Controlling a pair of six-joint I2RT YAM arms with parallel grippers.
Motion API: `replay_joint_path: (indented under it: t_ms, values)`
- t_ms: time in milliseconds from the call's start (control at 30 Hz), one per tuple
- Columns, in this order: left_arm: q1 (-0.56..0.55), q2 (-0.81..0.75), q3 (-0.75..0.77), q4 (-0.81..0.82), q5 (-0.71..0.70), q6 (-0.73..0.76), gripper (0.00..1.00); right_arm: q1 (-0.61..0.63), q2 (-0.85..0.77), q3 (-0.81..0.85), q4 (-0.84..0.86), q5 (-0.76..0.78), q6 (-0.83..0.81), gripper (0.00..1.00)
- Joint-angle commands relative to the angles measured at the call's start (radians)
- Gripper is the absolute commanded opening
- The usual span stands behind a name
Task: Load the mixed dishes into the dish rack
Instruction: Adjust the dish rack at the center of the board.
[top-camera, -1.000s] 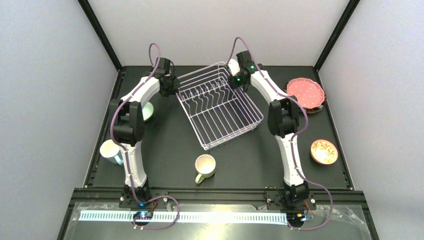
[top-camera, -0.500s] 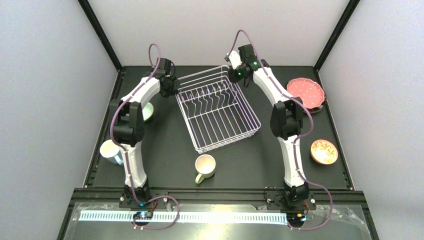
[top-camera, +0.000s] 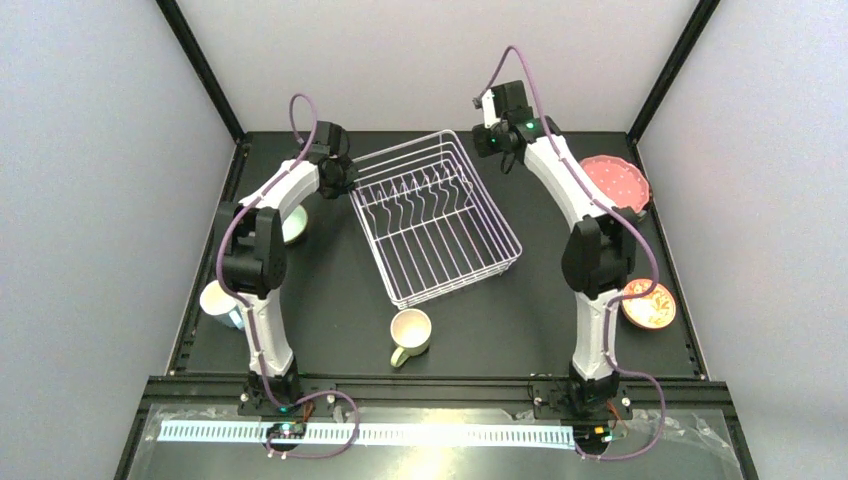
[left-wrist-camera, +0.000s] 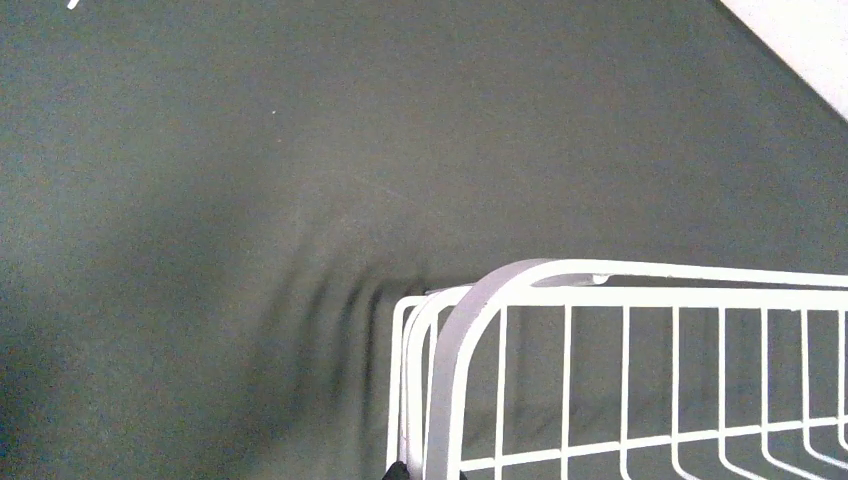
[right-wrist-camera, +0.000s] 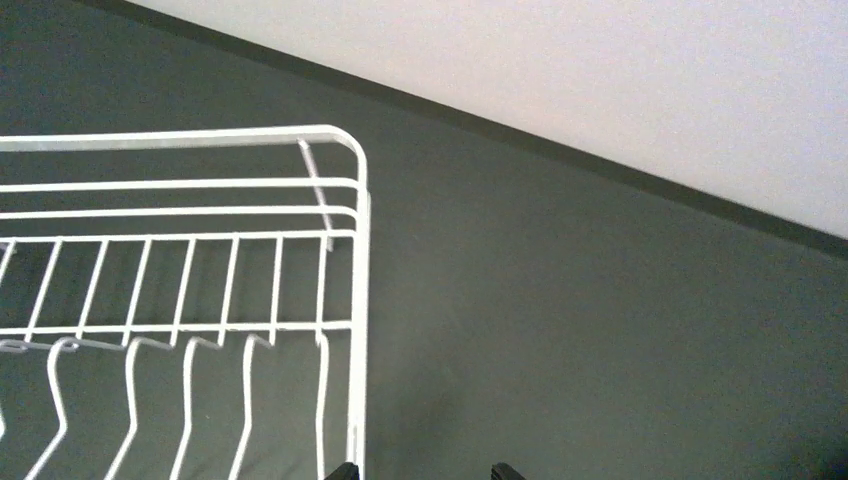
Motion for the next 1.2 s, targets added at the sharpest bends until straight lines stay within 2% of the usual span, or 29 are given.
replay_joint_path:
  t_ms: [0, 333, 500, 900, 1167]
  values:
    - [-0.012, -0.016, -0.050, 0.085, 0.033, -0.213, 0.01, 0.004, -0.106, -0.110, 0.005, 0.137, 0.133, 0.75]
    - [-0.036, 0.010, -0.043, 0.137, 0.002, -0.423, 0.01, 0.004, -0.290, -0.343, 0.002, 0.223, 0.282, 0.73]
    - [-0.051, 0.024, 0.033, 0.057, -0.058, -0.446, 0.01, 0.004, -0.329, -0.381, -0.035, 0.290, 0.348, 0.73]
    - [-0.077, -0.029, 0.094, -0.085, -0.170, -0.477, 0.01, 0.004, -0.387, -0.401, -0.144, 0.440, 0.480, 0.73]
    - [-0.088, -0.080, 0.093, -0.139, -0.216, -0.509, 0.01, 0.005, -0.416, -0.454, -0.226, 0.433, 0.565, 0.73]
